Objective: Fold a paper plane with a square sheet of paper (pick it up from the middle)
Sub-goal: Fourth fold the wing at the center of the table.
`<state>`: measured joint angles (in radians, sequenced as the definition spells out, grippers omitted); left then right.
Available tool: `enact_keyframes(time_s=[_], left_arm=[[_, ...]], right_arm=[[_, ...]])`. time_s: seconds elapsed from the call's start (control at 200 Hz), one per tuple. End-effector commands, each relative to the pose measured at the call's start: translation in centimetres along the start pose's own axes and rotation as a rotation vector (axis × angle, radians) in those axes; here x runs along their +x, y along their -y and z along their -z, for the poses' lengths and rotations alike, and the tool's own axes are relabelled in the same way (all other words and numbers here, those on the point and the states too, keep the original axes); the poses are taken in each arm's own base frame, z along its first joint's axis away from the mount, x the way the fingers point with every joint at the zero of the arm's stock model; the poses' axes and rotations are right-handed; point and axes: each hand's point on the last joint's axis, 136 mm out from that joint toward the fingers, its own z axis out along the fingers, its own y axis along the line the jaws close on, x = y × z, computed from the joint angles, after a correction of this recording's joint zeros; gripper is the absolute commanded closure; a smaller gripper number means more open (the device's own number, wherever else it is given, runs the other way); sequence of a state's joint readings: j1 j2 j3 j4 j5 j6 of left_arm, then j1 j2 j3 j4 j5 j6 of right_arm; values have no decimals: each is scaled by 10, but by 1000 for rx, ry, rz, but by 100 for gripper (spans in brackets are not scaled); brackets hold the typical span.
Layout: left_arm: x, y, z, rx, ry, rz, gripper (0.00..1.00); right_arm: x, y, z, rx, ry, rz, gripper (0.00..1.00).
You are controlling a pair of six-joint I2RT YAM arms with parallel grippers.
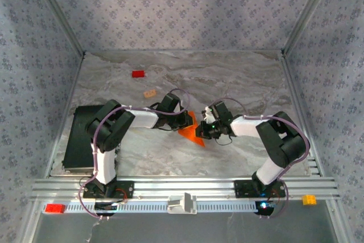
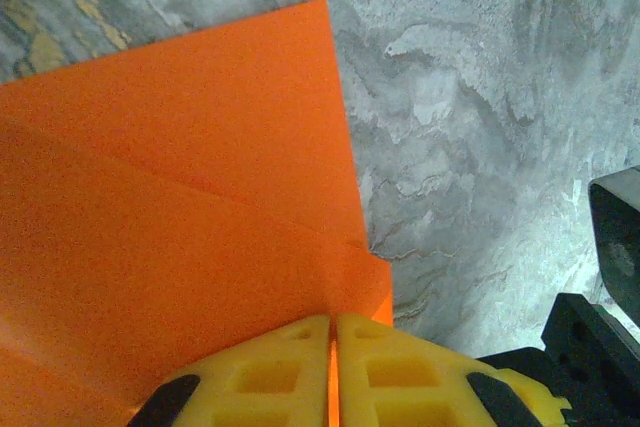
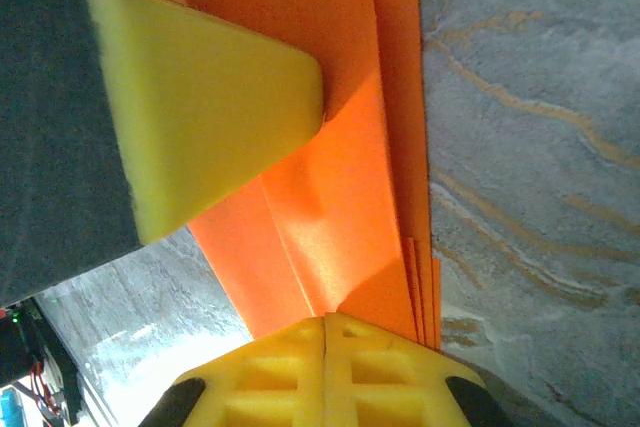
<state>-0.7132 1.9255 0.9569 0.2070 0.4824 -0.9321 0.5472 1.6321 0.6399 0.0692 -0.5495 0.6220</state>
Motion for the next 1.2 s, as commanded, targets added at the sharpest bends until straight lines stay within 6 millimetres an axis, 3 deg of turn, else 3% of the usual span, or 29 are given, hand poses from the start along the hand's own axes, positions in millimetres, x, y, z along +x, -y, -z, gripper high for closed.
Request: enact_keyframes(time_s=[0.0, 0.145, 0.24, 0.39, 0.59, 0.939, 1.194], left_arm=[[-8, -21, 2, -90, 17, 3, 89], [-26, 8, 22, -71, 58, -54, 86], [-26, 22, 32, -60, 66, -80, 87], [-5, 20, 31, -54, 32, -77, 94], [27, 25, 12, -31, -49, -88, 97], [29, -24, -6, -171, -43, 5, 97], [27, -34, -8, -197, -48, 29, 97]], right_arm=[[31, 32, -4, 89, -71, -99, 98], [32, 34, -1, 94, -58, -107, 98], [30, 35, -1, 94, -53, -111, 99], [33, 39, -2, 106, -55, -126, 99], [33, 40, -2, 109, -52, -132, 99], [40, 45, -1, 122, -63, -140, 100], [37, 40, 3, 111, -47, -123, 99]])
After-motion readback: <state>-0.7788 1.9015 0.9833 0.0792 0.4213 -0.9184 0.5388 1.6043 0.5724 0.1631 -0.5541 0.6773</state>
